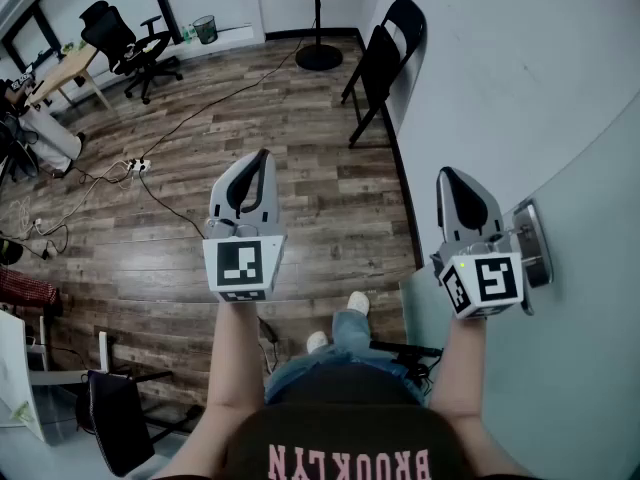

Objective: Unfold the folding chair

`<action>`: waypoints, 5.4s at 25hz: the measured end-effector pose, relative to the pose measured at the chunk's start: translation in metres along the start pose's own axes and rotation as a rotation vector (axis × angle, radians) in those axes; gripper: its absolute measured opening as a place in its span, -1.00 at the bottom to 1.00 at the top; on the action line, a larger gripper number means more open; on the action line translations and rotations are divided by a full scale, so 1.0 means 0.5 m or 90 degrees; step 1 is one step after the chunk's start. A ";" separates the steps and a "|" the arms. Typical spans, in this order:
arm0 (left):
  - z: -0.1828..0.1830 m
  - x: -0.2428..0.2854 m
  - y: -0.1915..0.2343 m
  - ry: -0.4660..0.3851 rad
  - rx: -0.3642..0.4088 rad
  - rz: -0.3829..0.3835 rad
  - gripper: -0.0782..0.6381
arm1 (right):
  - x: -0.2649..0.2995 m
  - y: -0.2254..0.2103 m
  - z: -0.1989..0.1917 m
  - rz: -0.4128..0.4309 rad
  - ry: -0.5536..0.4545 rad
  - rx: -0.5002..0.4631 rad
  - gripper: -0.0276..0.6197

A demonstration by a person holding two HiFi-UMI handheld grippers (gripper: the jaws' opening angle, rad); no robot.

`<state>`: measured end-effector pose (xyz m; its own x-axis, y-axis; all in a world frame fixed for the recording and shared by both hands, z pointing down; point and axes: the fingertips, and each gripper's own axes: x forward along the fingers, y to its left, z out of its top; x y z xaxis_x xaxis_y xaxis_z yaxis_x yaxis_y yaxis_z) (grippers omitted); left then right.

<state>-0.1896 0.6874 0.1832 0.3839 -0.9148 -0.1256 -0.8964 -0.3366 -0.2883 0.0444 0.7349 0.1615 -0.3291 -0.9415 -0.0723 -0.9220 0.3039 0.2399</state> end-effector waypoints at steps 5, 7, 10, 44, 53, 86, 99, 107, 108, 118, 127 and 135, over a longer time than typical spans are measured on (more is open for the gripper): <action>-0.001 -0.040 0.007 -0.003 -0.021 0.005 -0.77 | -0.029 0.021 -0.011 -0.001 -0.004 -0.020 -0.91; -0.006 -0.052 0.004 -0.003 -0.022 0.007 -0.77 | -0.036 0.023 -0.017 -0.008 -0.003 -0.024 -0.91; -0.012 -0.062 0.000 -0.005 -0.026 -0.007 -0.77 | -0.039 0.030 -0.015 -0.021 -0.015 -0.037 -0.91; -0.128 0.556 0.026 0.047 -0.084 0.014 0.81 | 0.484 -0.350 -0.193 0.007 0.021 0.002 0.86; -0.157 0.670 -0.028 0.067 -0.085 -0.010 0.81 | 0.522 -0.430 -0.234 0.001 0.024 -0.003 0.86; -0.377 1.324 0.093 0.095 -0.110 -0.093 0.81 | 1.016 -0.688 -0.439 -0.098 0.102 0.051 0.85; -0.413 1.582 0.129 0.068 -0.115 -0.171 0.81 | 1.227 -0.751 -0.479 -0.131 0.134 0.039 0.84; -0.457 1.624 0.069 0.098 -0.129 -0.219 0.81 | 1.260 -0.778 -0.523 -0.137 0.148 0.080 0.84; -0.465 1.632 0.058 0.104 -0.136 -0.225 0.81 | 1.266 -0.785 -0.531 -0.137 0.152 0.084 0.83; -0.551 1.769 -0.015 0.155 -0.219 -0.228 0.81 | 1.357 -0.891 -0.668 -0.146 0.187 0.132 0.74; -0.618 1.886 -0.037 0.215 -0.237 -0.203 0.81 | 1.453 -1.010 -0.828 -0.226 0.260 0.266 0.62; -0.675 1.956 -0.067 0.271 -0.240 -0.204 0.81 | 1.528 -1.053 -0.926 -0.252 0.315 0.334 0.52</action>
<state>0.1413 -0.2712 0.3903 0.5935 -0.7383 0.3206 -0.7979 -0.5918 0.1142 0.3729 -0.2117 0.4285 0.0549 -0.9112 0.4082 -0.9669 -0.1505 -0.2059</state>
